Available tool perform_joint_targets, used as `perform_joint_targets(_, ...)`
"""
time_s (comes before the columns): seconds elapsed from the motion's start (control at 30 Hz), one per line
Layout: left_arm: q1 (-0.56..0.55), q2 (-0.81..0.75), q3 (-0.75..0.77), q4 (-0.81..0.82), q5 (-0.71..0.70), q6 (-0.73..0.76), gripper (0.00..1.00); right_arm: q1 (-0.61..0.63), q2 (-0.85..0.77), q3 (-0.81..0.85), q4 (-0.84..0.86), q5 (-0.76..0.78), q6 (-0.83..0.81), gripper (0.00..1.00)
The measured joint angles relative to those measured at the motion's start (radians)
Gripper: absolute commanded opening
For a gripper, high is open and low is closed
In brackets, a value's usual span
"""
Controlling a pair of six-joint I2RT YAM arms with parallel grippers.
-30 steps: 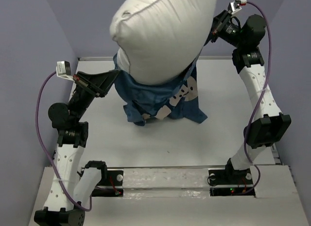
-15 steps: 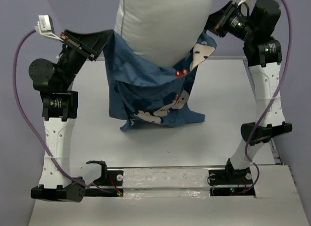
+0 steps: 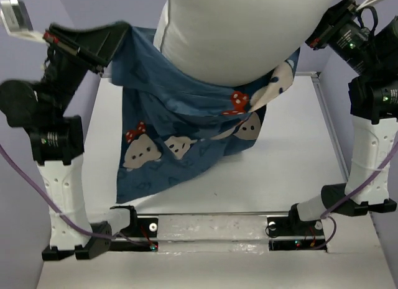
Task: Put the pillow into the pillowcase
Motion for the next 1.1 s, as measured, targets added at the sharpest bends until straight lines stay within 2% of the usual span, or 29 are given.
perform_joint_targets(0.03, -0.006, 0.048, 0.190, -0.088, 0.026, 0.034, 0.00, -0.002, 0.029, 0.100, -0.050, -0.006, -0.022, 0.00)
perform_joint_targets(0.07, -0.019, 0.126, 0.290, -0.115, 0.031, 0.061, 0.00, -0.001, 0.070, 0.188, -0.079, -0.011, -0.043, 0.00)
perform_joint_targets(0.1, -0.037, 0.176, 0.368, -0.130, 0.018, 0.090, 0.00, -0.001, 0.087, 0.193, -0.036, -0.002, -0.066, 0.00)
perform_joint_targets(0.13, -0.054, 0.173, 0.338, -0.093, -0.021, 0.119, 0.00, -0.002, 0.055, 0.118, 0.016, 0.004, -0.065, 0.00)
perform_joint_targets(0.17, -0.056, 0.123, 0.205, -0.034, -0.042, 0.120, 0.00, -0.006, 0.000, 0.005, 0.051, 0.006, -0.064, 0.00)
perform_joint_targets(0.2, -0.047, 0.077, 0.082, -0.003, -0.039, 0.101, 0.00, -0.013, -0.008, -0.019, 0.016, 0.001, -0.064, 0.00)
perform_joint_targets(0.23, -0.033, 0.064, 0.067, -0.026, -0.030, 0.095, 0.00, -0.020, 0.011, 0.034, -0.040, -0.005, -0.071, 0.00)
perform_joint_targets(0.27, -0.013, 0.079, 0.122, -0.080, -0.016, 0.095, 0.00, -0.026, 0.076, 0.176, -0.098, -0.010, -0.079, 0.00)
perform_joint_targets(0.33, -0.033, 0.241, 0.486, -0.240, -0.006, 0.148, 0.00, -0.026, 0.252, 0.481, -0.159, -0.031, -0.087, 0.00)
perform_joint_targets(0.37, -0.054, 0.265, 0.464, -0.193, -0.028, 0.163, 0.00, -0.027, 0.245, 0.428, -0.099, -0.035, -0.080, 0.00)
perform_joint_targets(0.4, -0.069, 0.229, 0.360, -0.126, -0.035, 0.146, 0.00, -0.037, 0.197, 0.299, -0.036, -0.045, -0.070, 0.00)
perform_joint_targets(0.43, -0.071, 0.163, 0.192, -0.086, -0.019, 0.106, 0.00, -0.057, 0.126, 0.159, -0.031, -0.055, -0.053, 0.00)
perform_joint_targets(0.47, -0.043, 0.146, 0.167, -0.135, 0.011, 0.063, 0.00, -0.071, 0.114, 0.148, -0.082, -0.061, -0.043, 0.00)
perform_joint_targets(0.5, -0.018, 0.172, 0.208, -0.163, -0.002, 0.078, 0.00, -0.080, 0.120, 0.162, -0.089, -0.060, -0.047, 0.00)
perform_joint_targets(0.57, -0.063, 0.195, 0.217, -0.163, -0.056, 0.117, 0.00, -0.088, 0.163, 0.258, -0.144, -0.068, -0.055, 0.00)
perform_joint_targets(0.63, -0.086, 0.140, 0.064, -0.095, -0.036, 0.092, 0.00, -0.092, 0.092, 0.077, -0.063, -0.105, -0.029, 0.00)
perform_joint_targets(0.67, -0.071, 0.141, 0.074, -0.150, -0.004, 0.072, 0.00, -0.105, 0.091, 0.084, -0.134, -0.132, -0.003, 0.00)
perform_joint_targets(0.7, -0.056, 0.205, 0.211, -0.250, 0.003, 0.080, 0.00, -0.116, 0.145, 0.199, -0.203, -0.137, 0.002, 0.00)
perform_joint_targets(0.73, -0.065, 0.280, 0.332, -0.275, -0.032, 0.119, 0.00, -0.120, 0.229, 0.373, -0.232, -0.139, -0.003, 0.00)
perform_joint_targets(0.77, -0.082, 0.295, 0.350, -0.273, -0.058, 0.142, 0.00, -0.109, 0.279, 0.447, -0.224, -0.135, -0.024, 0.00)
perform_joint_targets(0.8, -0.121, 0.272, 0.270, -0.220, -0.097, 0.176, 0.00, -0.099, 0.274, 0.430, -0.224, -0.132, -0.035, 0.00)
perform_joint_targets(0.83, -0.123, 0.222, 0.171, -0.155, -0.087, 0.146, 0.00, -0.089, 0.235, 0.349, -0.186, -0.132, -0.029, 0.00)
perform_joint_targets(0.87, -0.112, 0.200, 0.149, -0.219, -0.053, 0.135, 0.00, -0.089, 0.164, 0.222, -0.158, -0.141, 0.000, 0.00)
perform_joint_targets(0.93, -0.100, 0.286, 0.397, -0.353, -0.090, 0.182, 0.00, -0.094, 0.190, 0.328, -0.232, -0.134, -0.008, 0.00)
perform_joint_targets(0.97, -0.100, 0.295, 0.391, -0.306, -0.106, 0.193, 0.00, -0.095, 0.205, 0.339, -0.207, -0.145, -0.013, 0.00)
perform_joint_targets(1.0, -0.083, 0.238, 0.260, -0.171, -0.082, 0.137, 0.00, -0.097, 0.198, 0.316, -0.191, -0.155, 0.001, 0.00)
perform_joint_targets(1.03, -0.080, 0.202, 0.195, -0.136, -0.061, 0.095, 0.00, -0.103, 0.187, 0.287, -0.177, -0.172, 0.010, 0.00)
perform_joint_targets(1.07, -0.062, 0.200, 0.222, -0.210, -0.043, 0.085, 0.00, -0.105, 0.193, 0.307, -0.187, -0.171, 0.030, 0.00)
perform_joint_targets(1.1, -0.056, 0.277, 0.388, -0.303, -0.058, 0.122, 0.00, -0.105, 0.203, 0.323, -0.183, -0.168, 0.030, 0.00)
